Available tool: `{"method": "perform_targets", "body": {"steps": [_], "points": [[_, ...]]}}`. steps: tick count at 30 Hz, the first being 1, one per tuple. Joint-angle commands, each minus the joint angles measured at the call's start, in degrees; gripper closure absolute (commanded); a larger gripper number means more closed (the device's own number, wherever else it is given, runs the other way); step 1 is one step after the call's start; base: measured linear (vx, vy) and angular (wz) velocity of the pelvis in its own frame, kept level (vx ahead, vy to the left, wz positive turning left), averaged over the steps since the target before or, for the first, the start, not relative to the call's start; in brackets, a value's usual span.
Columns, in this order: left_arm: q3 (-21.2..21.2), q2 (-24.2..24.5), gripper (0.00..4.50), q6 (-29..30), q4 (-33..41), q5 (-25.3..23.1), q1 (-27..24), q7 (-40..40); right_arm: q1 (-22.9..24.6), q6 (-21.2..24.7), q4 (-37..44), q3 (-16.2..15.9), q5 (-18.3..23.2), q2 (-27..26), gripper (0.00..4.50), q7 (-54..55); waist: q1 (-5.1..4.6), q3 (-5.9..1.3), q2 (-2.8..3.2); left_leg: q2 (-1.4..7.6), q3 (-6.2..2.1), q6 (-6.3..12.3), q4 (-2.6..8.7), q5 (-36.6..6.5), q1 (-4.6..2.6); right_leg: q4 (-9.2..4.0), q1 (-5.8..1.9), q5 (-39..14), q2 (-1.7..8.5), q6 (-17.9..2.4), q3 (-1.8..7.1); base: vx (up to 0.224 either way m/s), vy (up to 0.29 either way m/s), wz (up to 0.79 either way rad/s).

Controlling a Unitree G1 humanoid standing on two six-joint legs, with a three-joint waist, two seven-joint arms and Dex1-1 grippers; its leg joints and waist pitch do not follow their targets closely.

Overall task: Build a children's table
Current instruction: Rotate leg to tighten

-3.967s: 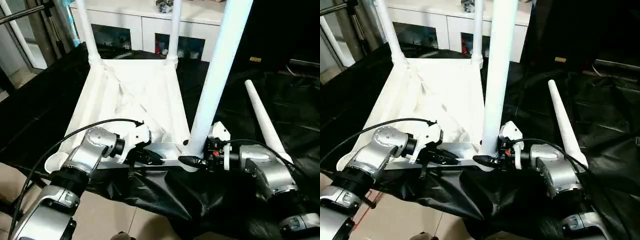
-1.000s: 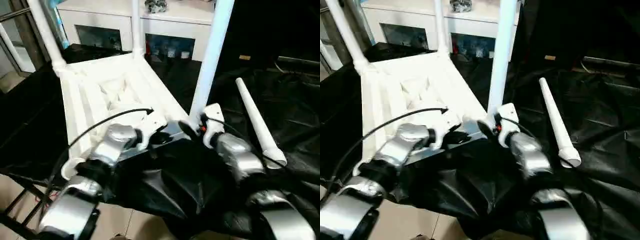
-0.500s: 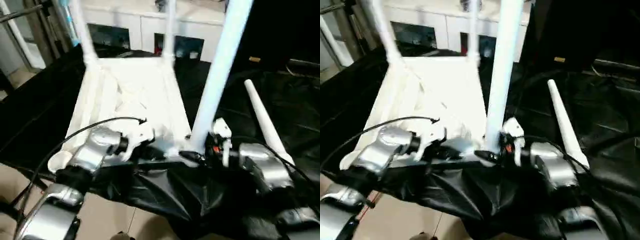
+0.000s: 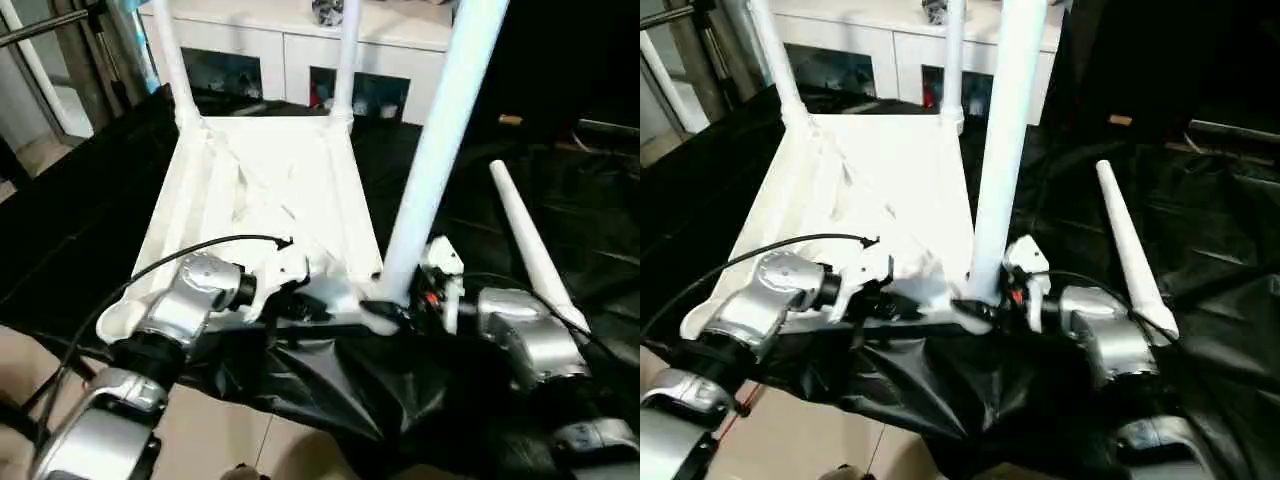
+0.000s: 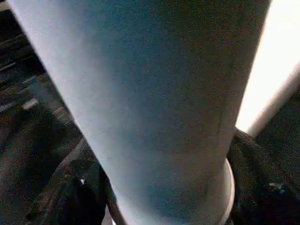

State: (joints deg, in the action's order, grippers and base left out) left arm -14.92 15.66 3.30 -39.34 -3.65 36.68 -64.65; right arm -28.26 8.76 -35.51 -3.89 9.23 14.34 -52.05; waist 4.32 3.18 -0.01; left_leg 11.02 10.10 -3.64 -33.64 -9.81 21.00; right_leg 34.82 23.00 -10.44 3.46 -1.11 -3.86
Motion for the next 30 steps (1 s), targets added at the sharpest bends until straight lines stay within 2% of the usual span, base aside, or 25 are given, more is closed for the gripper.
{"method": "perform_targets", "body": {"steps": [1,2,3,5,7,12,13,16,20,22,23,25,27,30], "points": [[1.15,-3.51,4.50,-0.05,-0.16,0.41,3.38,6.38,-1.30,0.13,-5.76,-2.26,-3.50,-3.92,1.75,8.24,-0.63,-3.15,-0.38,2.11,-0.88,0.16,4.18,-16.26,-0.76,-5.85,-2.23,-25.76,5.00,-8.78,2.74,0.000,0.000,0.00],[1.15,-3.51,4.50,-0.05,-0.16,0.41,3.38,6.38,-1.30,0.13,-5.76,-2.26,-3.50,-3.92,1.76,8.24,-0.77,-3.27,-0.40,2.01,-0.94,0.14,4.14,-16.40,-0.80,-5.85,-2.29,-25.84,4.96,-8.67,2.69,0.000,0.000,0.00],[1.40,-5.27,4.50,0.69,-2.05,-0.58,4.93,10.97,-3.74,-0.18,-10.50,-0.15,-3.88,-6.86,1.76,17.64,-1.23,-3.32,-0.53,1.96,-0.89,0.11,4.09,-16.08,-0.76,-5.79,-2.16,-25.39,4.90,-8.71,2.74,0.000,0.000,0.00],[1.73,-6.95,4.50,1.74,-3.74,-1.26,6.37,15.31,-5.41,-0.62,-13.64,1.67,-3.67,-9.42,1.76,25.07,-1.56,-3.26,-0.33,1.93,-0.96,-0.20,4.09,-16.38,-0.88,-5.85,-2.06,-25.62,4.94,-8.87,2.67,0.000,0.000,0.00],[2.27,-8.58,4.50,2.51,-5.30,-1.83,7.65,19.86,-6.66,-1.21,-16.10,3.21,-3.40,-11.79,1.76,31.22,-1.75,-3.43,-0.40,1.84,-0.76,0.25,3.92,-15.44,-0.75,-5.80,-2.17,-23.15,4.83,-9.34,2.82,0.000,0.000,0.00],[2.68,-10.65,4.50,2.31,-6.64,-2.39,8.61,23.23,-8.14,-4.85,-19.73,3.40,-5.40,-14.70,1.76,37.92,-1.53,-3.74,-0.31,1.89,-0.58,1.47,3.82,-12.95,-0.48,-5.09,-2.54,-16.25,4.77,-10.96,2.89,0.000,0.000,0.00],[2.56,-10.84,4.50,2.18,-6.63,-2.36,8.55,23.12,-8.39,-6.16,-20.40,3.33,-5.75,-14.94,1.41,38.50,-1.51,-3.78,-0.34,1.91,-0.54,1.65,3.78,-12.68,-0.50,-5.02,-2.56,-15.49,4.78,-11.13,2.92,0.000,0.000,0.00],[1.98,-10.89,4.50,1.14,-6.00,-1.93,7.80,21.24,-9.25,-8.08,-21.81,4.37,-5.28,-14.92,1.04,37.63,-1.51,-3.69,-0.33,1.87,-0.50,2.29,3.80,-12.45,-0.30,-4.87,-2.76,-14.21,4.76,-11.80,2.88,0.000,0.000,0.00],[1.13,-10.24,4.50,-1.27,-4.49,-0.78,6.45,17.44,-9.84,-10.82,-21.99,3.39,-6.50,-13.27,0.74,36.06,-1.54,-3.60,-0.25,1.94,-0.59,2.13,3.91,-14.01,-0.35,-5.22,-2.69,-17.43,4.83,-10.98,2.85,0.000,0.000,0.00],[0.62,-9.35,4.50,-2.16,-3.52,-0.16,5.59,14.44,-9.54,-11.16,-20.11,2.47,-6.41,-11.86,0.74,31.69,-1.53,-3.65,-0.24,1.98,-0.63,2.34,3.92,-13.97,-0.32,-5.02,-2.83,-16.45,4.74,-11.22,2.85,0.000,0.000,0.00],[0.32,-8.56,4.50,-2.74,-2.80,0.24,4.90,12.23,-8.78,-11.09,-17.90,1.43,-5.98,-10.54,0.74,26.57,-1.48,-3.71,-0.33,1.97,-0.57,2.85,3.84,-13.36,-0.22,-4.90,-3.00,-14.95,4.76,-11.53,2.89,0.000,0.000,0.00],[0.22,-8.13,4.50,-2.88,-2.48,0.47,4.53,11.07,-8.15,-11.64,-16.78,0.59,-6.24,-9.65,0.74,23.59,-1.30,-3.81,-0.38,2.06,-0.49,3.86,3.70,-11.86,-0.11,-4.68,-3.14,-12.27,4.82,-12.23,2.93,0.000,0.000,0.00],[-0.38,-6.04,4.50,-3.36,-1.08,1.26,3.06,6.41,-4.99,-11.22,-10.96,-1.15,-3.98,-6.21,0.74,11.53,-0.93,-3.92,-0.44,2.12,-0.40,5.16,3.58,-10.18,-0.08,-4.37,-3.31,-9.17,4.73,-12.78,2.93,0.000,0.000,0.00],[-0.77,-4.74,4.50,-3.80,-0.06,1.91,2.17,3.10,-3.63,-9.77,-8.34,-1.18,-1.87,-4.57,0.74,6.12,-0.60,-3.85,-0.37,2.32,-0.35,5.77,3.65,-9.75,-0.09,-4.24,-3.32,-8.51,4.73,-13.67,2.81,0.000,0.000,0.00]]}}
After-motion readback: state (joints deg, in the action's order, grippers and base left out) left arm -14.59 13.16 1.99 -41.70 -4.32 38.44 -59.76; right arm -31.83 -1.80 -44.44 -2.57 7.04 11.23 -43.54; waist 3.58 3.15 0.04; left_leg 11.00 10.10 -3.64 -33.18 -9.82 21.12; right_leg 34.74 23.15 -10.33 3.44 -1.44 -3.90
